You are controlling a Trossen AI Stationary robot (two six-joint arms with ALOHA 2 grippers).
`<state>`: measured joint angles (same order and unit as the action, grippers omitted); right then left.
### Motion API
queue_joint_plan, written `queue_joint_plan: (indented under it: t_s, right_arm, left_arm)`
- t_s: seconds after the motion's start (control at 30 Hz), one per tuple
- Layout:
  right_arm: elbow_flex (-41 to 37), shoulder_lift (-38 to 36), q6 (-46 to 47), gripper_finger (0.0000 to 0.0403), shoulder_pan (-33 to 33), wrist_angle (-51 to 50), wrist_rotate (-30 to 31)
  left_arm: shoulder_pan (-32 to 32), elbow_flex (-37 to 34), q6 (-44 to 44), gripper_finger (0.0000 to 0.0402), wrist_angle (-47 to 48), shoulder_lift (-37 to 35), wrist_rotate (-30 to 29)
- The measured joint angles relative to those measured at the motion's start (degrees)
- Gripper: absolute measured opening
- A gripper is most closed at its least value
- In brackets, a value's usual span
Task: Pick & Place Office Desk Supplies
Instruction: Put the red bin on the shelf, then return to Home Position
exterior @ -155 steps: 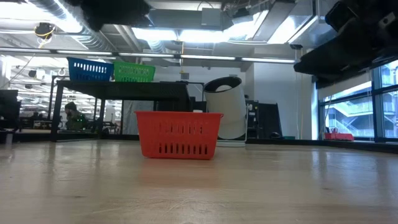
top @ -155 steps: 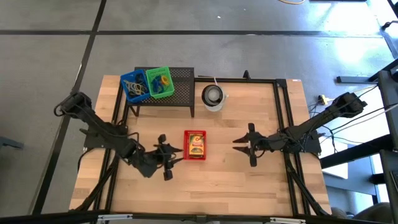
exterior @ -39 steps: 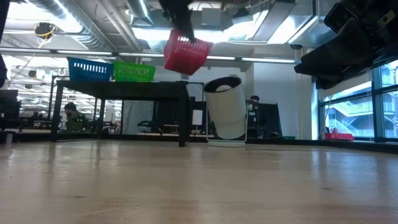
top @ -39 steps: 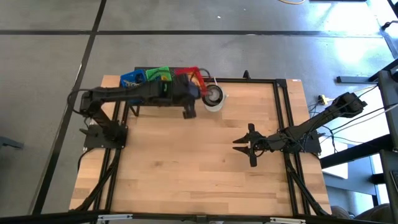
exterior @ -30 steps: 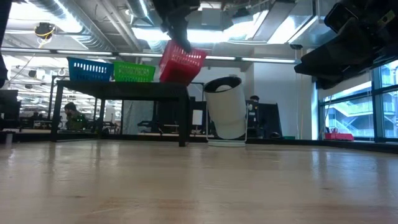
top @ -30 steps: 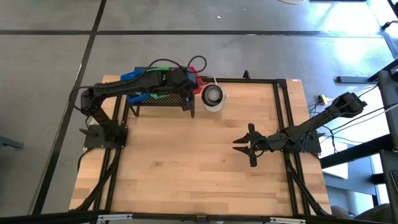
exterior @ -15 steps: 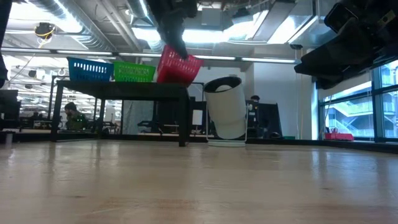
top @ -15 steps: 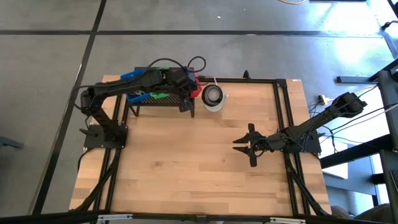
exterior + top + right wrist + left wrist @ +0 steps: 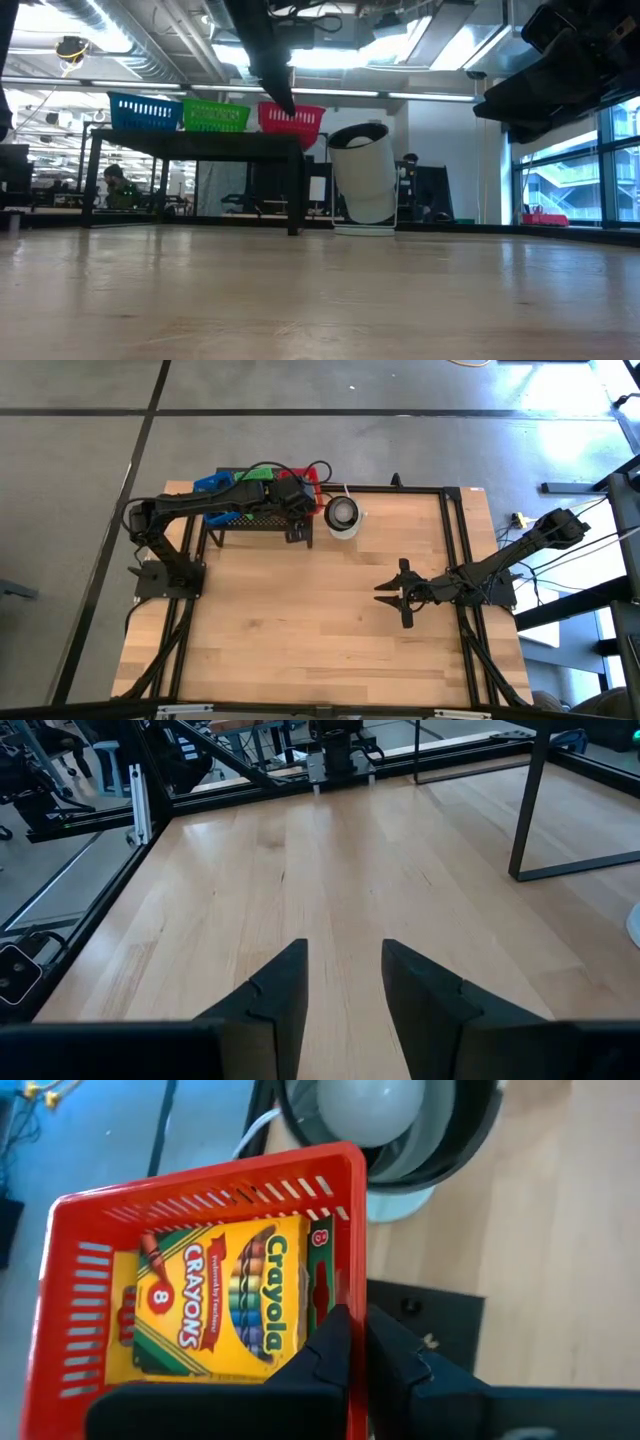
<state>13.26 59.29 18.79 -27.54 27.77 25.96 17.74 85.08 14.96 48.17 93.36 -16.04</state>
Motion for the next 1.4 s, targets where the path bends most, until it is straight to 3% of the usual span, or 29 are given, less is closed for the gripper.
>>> queue_joint_plan:
  t_s: [0.47, 0.87, 1.13, 1.4]
  right_arm:
    - [0.0, 0.0, 0.0, 0.0129, 0.0, 0.0, 0.0]
    - [0.0, 0.0, 0.0, 0.0129, 0.0, 0.0, 0.2]
    - [0.0, 0.0, 0.0, 0.0129, 0.0, 0.0, 0.2]
    - [0.0, 0.0, 0.0, 0.0129, 0.0, 0.0, 0.2]
  left_arm:
    - [0.8, 0.0, -1.3, 0.0015, 1.9, -0.1, -2.1]
    - [0.1, 0.0, -4.2, 0.0071, 3.8, -0.1, -6.4]
    - [-1.6, 3.6, -4.3, 0.0097, 6.0, -0.1, -6.9]
    - [-3.9, 9.3, -6.0, 0.0098, 12.4, 0.0, -8.3]
